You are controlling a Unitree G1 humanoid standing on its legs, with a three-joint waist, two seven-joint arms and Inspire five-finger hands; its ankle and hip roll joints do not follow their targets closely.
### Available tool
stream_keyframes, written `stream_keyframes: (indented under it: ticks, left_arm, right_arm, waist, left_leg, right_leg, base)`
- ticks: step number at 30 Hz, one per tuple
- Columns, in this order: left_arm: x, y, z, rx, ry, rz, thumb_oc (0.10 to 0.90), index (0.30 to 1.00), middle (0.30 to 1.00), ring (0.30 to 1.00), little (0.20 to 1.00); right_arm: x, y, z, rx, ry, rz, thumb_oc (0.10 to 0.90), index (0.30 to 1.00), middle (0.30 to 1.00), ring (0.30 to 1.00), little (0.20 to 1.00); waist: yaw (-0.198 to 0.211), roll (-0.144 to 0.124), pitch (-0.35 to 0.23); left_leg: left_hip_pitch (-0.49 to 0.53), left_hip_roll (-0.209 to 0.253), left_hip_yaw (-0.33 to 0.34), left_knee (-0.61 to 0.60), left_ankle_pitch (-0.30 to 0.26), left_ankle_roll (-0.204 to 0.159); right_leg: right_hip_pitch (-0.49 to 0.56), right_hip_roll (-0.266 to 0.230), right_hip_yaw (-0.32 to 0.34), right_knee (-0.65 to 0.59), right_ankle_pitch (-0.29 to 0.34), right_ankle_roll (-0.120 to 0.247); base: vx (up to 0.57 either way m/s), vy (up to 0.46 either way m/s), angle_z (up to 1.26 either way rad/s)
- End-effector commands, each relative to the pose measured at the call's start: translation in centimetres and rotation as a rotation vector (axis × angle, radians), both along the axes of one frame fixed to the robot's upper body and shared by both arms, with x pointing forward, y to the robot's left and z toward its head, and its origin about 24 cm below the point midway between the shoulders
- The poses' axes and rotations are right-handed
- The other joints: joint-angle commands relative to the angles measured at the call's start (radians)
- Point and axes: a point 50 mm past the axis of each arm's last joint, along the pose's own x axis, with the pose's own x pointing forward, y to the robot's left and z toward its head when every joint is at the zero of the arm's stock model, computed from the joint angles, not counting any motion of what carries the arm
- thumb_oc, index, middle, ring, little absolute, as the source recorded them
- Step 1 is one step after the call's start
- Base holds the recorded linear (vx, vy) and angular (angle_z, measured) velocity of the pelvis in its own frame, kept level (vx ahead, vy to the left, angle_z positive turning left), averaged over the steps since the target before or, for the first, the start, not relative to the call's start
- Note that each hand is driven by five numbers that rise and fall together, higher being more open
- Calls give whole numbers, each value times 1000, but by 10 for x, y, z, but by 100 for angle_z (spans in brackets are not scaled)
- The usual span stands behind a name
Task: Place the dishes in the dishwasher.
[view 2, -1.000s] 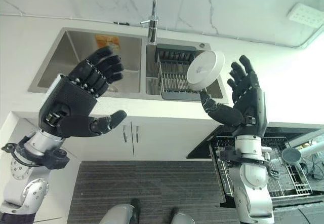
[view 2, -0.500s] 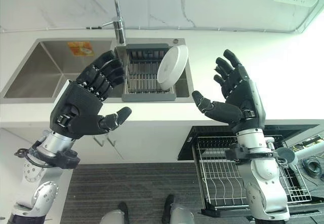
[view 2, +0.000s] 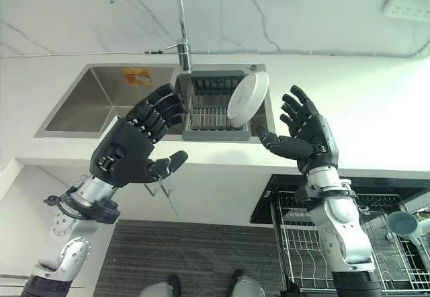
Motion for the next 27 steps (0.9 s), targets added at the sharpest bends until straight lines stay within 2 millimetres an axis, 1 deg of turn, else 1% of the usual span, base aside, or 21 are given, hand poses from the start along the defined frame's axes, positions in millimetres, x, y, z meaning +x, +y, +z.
stream_keyframes:
  ticks: [1,4,5,8,11,17,23,27]
  left_arm:
    - [-3,-4,45,-50,-246,-36,800,900,900,900,900]
    - [-1,-7,46,-35,-243,-50,800,900,900,900,900]
    - [0,-7,46,-30,-242,-52,800,900,900,900,900]
    - [1,-6,47,-33,-238,-47,800,900,900,900,900]
    - [3,-8,47,-33,-224,-50,800,900,900,900,900]
    - [5,-8,45,-34,-210,-42,800,900,900,900,900]
    - [5,-7,43,-34,-197,-38,800,900,900,900,900]
    - [6,-8,41,-32,-186,-43,800,900,900,900,900]
  right_arm:
    - [12,-6,53,67,-264,-41,800,900,900,900,900]
    - [18,-12,48,117,-240,-102,800,900,900,900,900]
    - [22,-19,47,145,-235,-173,800,900,900,900,900]
    - [25,-29,49,181,-232,-232,800,900,900,900,900]
    - [32,-39,49,255,-199,-287,800,900,900,900,900]
    - [38,-42,42,322,-143,-300,800,900,900,900,900]
    - [42,-39,36,347,-107,-268,800,900,900,900,900]
    - [48,-38,34,385,-73,-233,800,900,900,900,900]
  waist:
    - [2,-25,-52]
    - [11,-33,-48]
    - [16,-37,-46]
    - [20,-41,-49]
    - [29,-43,-54]
    - [34,-43,-61]
    - [36,-39,-65]
    - [43,-40,-70]
  left_leg:
    - [63,4,-10,40,-183,3]
    - [72,3,-15,40,-190,8]
    - [80,2,-22,40,-199,11]
    - [79,-3,-25,40,-199,16]
    - [83,-7,-27,40,-203,20]
    - [91,-4,-25,40,-205,18]
    - [96,-2,-25,40,-203,14]
    - [97,-2,-29,40,-201,10]
  right_leg:
    - [91,-11,3,-85,-21,119]
    - [102,-17,-12,-85,-16,126]
    - [111,-17,-15,-85,-17,131]
    - [109,-18,-13,-85,-14,129]
    - [120,-17,-11,-85,-20,126]
    - [132,-10,-3,-85,-32,120]
    - [142,-6,0,-85,-39,115]
    - [149,-3,-2,-85,-44,112]
  base:
    - [43,53,18]
    - [45,42,11]
    - [61,50,19]
    - [31,44,15]
    - [55,29,1]
    - [44,2,-3]
    - [16,-2,-1]
    - [16,-2,-1]
